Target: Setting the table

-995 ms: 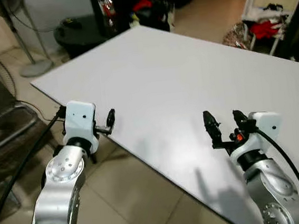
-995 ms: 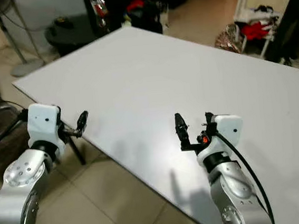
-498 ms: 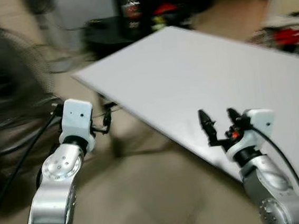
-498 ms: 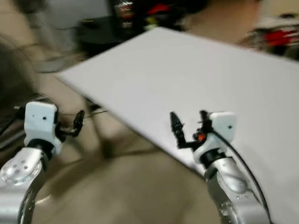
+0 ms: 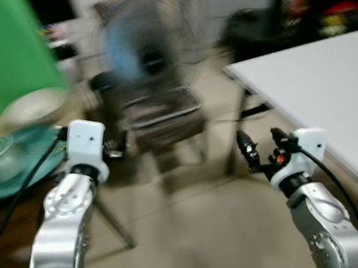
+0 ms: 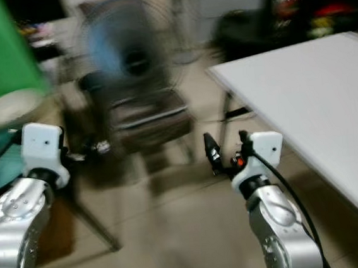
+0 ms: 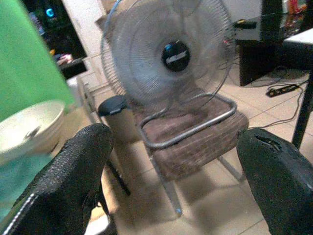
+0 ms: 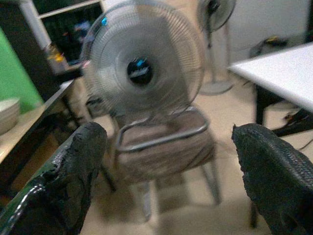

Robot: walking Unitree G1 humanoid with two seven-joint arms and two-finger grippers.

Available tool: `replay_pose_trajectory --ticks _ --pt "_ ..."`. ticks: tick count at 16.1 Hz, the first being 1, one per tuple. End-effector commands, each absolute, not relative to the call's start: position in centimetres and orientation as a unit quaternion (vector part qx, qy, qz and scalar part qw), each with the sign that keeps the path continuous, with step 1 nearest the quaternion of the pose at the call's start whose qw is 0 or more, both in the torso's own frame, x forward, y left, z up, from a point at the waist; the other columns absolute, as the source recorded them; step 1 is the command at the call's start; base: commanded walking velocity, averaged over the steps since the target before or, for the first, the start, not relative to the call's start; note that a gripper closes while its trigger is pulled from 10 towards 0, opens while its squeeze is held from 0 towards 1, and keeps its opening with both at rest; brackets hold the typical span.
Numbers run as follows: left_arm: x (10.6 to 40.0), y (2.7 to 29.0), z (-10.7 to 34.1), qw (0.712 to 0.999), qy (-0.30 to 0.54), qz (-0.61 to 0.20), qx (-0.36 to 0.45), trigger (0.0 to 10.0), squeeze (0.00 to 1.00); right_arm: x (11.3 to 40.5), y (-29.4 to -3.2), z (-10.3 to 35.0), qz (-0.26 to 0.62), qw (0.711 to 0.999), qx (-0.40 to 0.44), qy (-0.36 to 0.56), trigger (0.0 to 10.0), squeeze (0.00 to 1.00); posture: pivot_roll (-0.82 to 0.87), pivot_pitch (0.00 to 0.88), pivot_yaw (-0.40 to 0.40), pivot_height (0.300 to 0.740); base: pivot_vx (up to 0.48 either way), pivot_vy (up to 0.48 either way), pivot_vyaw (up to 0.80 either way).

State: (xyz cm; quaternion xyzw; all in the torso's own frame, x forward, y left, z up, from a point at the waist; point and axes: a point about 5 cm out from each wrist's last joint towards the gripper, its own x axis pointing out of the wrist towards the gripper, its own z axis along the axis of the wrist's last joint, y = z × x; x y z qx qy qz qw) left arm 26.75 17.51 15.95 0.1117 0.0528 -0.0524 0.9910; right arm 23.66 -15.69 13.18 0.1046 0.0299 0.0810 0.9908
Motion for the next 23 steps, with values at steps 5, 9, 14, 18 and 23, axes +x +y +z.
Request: replay_pose_trajectory --ticks 5,9,14,18,23 --pt "26.5 17.9 16.0 0.994 0.044 -0.033 0.095 10.0 0.0 24.3 -15.7 13.6 0.095 0.989 0.108 0.023 10.0 0.0 0.03 0.0 0.032 0.74 0.0 0.201 0.27" --pt "26.4 17.8 16.2 0.994 0.04 -0.028 0.1 10.0 0.0 24.5 -15.9 13.2 0.081 0.987 0.134 0.039 10.0 0.0 0.03 0.0 0.024 0.74 0.0 0.0 0.0" --pt "26.4 17.5 16.0 0.995 0.036 -0.035 0.092 10.0 0.0 24.6 -16.0 13.3 0.076 0.995 0.056 0.029 10.0 0.0 0.03 0.0 0.02 0.74 0.0 0.0 0.0" --pt "26.6 17.4 16.4 0.995 0.026 -0.039 0.093 10.0 0.0 24.9 -15.8 13.4 0.092 0.993 0.075 0.023 10.0 0.0 0.04 0.0 0.014 0.74 0.0 0.0 0.8" --pt "26.5 17.5 16.5 0.993 0.023 -0.047 0.105 10.0 0.0 25.3 -15.5 13.8 0.133 0.988 0.075 0.009 10.0 0.0 0.05 0.0 0.016 0.74 0.0 0.0 0.8"
